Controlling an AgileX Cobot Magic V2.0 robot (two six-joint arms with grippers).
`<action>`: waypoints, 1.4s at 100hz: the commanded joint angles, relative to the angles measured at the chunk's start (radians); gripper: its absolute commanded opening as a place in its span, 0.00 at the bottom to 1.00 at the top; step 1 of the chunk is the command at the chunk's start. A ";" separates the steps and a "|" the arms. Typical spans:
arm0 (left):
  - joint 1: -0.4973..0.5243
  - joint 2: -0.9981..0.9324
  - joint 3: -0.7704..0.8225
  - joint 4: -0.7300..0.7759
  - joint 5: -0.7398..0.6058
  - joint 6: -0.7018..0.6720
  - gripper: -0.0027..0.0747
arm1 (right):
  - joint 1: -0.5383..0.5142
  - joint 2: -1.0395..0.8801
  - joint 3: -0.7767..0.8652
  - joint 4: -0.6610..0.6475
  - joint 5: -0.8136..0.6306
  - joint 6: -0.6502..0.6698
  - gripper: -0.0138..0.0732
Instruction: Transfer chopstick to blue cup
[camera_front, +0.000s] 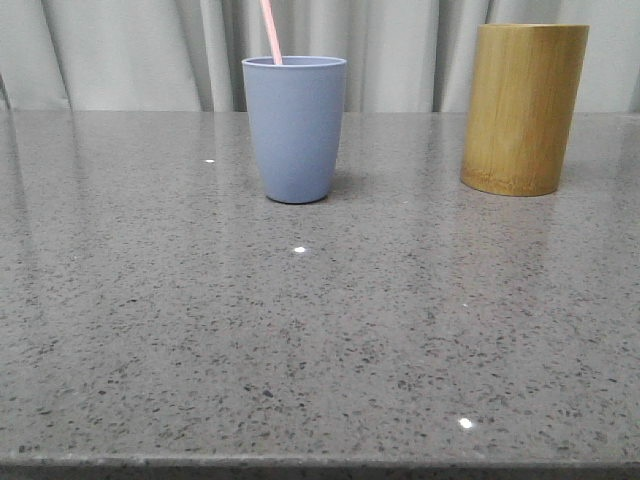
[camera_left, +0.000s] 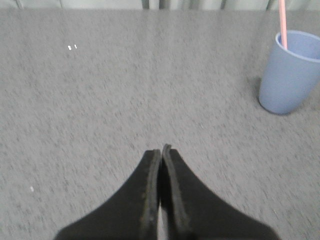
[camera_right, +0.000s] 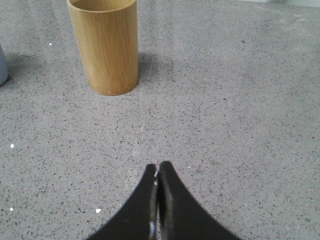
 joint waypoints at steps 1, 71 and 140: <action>0.002 0.003 0.015 0.014 -0.216 -0.001 0.01 | -0.006 0.005 -0.025 -0.016 -0.080 -0.002 0.08; 0.002 -0.453 0.570 0.121 -0.559 -0.001 0.01 | -0.006 0.005 -0.025 -0.016 -0.080 -0.002 0.08; 0.002 -0.480 0.570 0.134 -0.569 -0.001 0.01 | -0.006 0.005 -0.025 -0.016 -0.080 -0.002 0.08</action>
